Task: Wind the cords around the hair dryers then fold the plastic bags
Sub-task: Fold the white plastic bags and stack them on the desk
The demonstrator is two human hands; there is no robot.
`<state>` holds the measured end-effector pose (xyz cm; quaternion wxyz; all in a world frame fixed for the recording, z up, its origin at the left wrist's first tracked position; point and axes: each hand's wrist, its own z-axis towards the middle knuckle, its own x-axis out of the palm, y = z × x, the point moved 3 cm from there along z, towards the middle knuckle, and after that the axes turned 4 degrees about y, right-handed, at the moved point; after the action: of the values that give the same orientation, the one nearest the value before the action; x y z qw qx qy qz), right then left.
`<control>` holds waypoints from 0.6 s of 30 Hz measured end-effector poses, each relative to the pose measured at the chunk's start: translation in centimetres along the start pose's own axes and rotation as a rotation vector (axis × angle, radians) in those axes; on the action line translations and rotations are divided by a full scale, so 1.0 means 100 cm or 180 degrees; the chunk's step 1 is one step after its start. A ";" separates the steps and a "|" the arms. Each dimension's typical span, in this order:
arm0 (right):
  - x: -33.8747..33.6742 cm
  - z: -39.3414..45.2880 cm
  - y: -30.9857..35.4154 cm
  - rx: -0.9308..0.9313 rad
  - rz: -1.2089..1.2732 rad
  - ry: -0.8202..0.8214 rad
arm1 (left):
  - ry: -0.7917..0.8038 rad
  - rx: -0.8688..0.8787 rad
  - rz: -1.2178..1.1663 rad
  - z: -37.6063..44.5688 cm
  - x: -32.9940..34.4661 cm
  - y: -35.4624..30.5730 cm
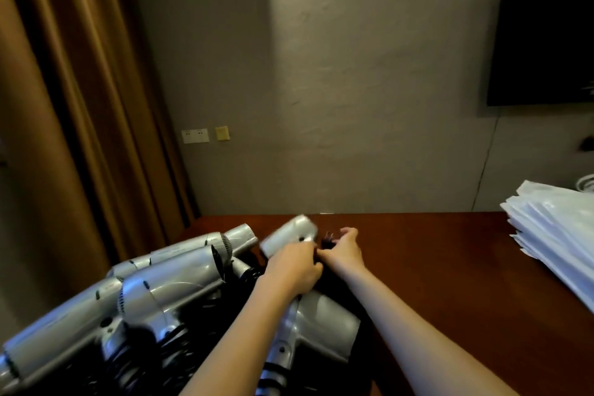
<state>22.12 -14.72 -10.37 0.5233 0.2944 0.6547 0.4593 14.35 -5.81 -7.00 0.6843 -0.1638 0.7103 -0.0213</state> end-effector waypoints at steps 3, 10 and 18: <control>-0.003 0.001 -0.017 0.0082 -0.0434 0.0594 | 0.0288 -0.0015 -0.0038 0.007 0.005 0.005; -0.062 -0.032 -0.022 -0.0144 -0.0593 0.0891 | 0.0553 -0.0167 0.0694 0.005 0.003 -0.015; -0.229 -0.121 -0.103 0.0566 0.0071 0.0070 | 0.0463 0.0751 -0.0477 -0.021 0.040 -0.174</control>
<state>17.95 -42.22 -9.86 0.4827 0.3419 0.6952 0.4084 15.81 -23.75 -6.33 0.6420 -0.1328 0.7363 -0.1674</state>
